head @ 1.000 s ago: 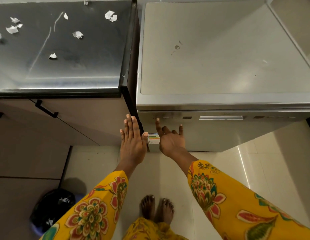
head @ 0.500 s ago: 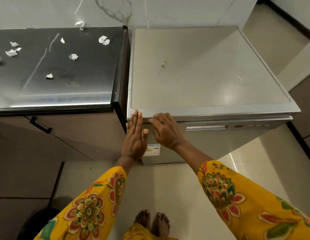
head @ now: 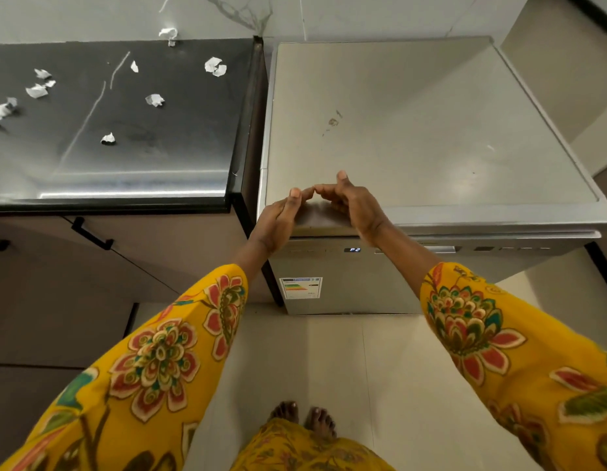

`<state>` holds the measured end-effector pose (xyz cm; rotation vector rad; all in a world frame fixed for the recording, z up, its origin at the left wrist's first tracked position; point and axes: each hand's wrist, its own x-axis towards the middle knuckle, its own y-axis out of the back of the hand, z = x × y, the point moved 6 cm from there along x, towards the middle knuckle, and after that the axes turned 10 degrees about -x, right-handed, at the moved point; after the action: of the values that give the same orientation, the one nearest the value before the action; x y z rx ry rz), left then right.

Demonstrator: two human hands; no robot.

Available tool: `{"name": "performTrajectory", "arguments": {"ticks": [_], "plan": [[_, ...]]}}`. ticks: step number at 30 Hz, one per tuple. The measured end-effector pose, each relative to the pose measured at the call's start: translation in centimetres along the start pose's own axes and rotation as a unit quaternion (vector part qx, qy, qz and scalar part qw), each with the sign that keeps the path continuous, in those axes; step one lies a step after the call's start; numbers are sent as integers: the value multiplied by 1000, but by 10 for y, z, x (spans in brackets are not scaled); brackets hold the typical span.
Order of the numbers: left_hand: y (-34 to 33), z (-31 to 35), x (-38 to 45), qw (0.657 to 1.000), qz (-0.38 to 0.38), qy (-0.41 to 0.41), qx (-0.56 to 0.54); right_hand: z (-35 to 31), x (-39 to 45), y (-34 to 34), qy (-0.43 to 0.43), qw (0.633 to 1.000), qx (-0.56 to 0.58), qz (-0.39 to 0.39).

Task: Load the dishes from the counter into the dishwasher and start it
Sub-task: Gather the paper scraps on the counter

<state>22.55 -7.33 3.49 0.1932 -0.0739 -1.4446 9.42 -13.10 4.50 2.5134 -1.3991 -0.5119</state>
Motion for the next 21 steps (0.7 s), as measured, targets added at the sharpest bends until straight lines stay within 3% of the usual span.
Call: {"name": "performTrajectory", "arguments": {"ticks": [11,21], "plan": [[7,10,4,996,24,55,-69,-4,0,-7,47,992,-116,5],[14,9,6,986,62,85,-126,-8,0,-8,49,991,-123,28]]}}
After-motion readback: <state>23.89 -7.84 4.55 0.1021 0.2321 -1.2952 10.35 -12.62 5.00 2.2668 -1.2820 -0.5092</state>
